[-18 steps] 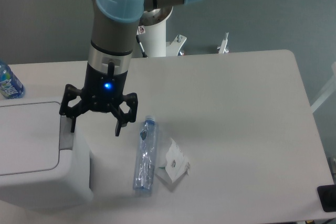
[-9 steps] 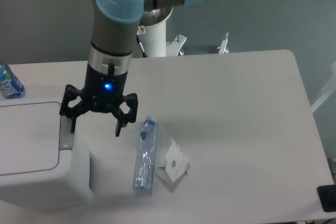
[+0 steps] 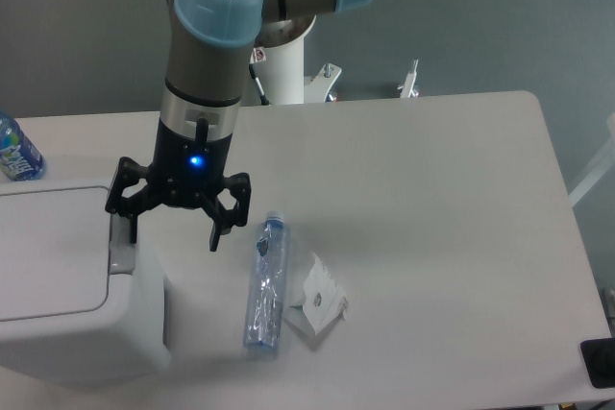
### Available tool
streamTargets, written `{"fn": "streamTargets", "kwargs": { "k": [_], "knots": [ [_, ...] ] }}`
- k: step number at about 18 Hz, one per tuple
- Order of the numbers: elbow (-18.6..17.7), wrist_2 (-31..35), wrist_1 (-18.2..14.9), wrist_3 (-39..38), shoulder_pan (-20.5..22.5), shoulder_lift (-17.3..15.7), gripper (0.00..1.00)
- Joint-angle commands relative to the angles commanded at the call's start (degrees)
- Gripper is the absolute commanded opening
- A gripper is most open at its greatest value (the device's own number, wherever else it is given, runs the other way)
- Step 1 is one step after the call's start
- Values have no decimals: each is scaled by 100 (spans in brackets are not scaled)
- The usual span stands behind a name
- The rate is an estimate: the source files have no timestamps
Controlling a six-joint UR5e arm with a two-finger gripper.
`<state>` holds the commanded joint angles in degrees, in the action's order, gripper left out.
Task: Open the trash can
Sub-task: 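Hold the gripper on the lid edge as the lid flips open, then raise the gripper away from the opened trash can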
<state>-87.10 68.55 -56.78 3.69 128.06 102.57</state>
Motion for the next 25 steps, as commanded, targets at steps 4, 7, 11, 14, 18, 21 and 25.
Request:
{"fn": "streamTargets", "kwargs": {
  "k": [4, 7, 11, 14, 18, 21, 25],
  "knots": [
    [9, 0, 0, 0, 0, 9, 100],
    [26, 0, 0, 0, 0, 9, 100],
    [245, -9, 0, 9, 9, -52, 100],
    [614, 44, 17, 53, 123, -44, 100],
    [844, 1779, 53, 131, 219, -53, 100],
    [765, 2083, 132, 210, 438, -53, 100],
    [572, 2127, -96, 1288, 922, -254, 100]
  ]
}}
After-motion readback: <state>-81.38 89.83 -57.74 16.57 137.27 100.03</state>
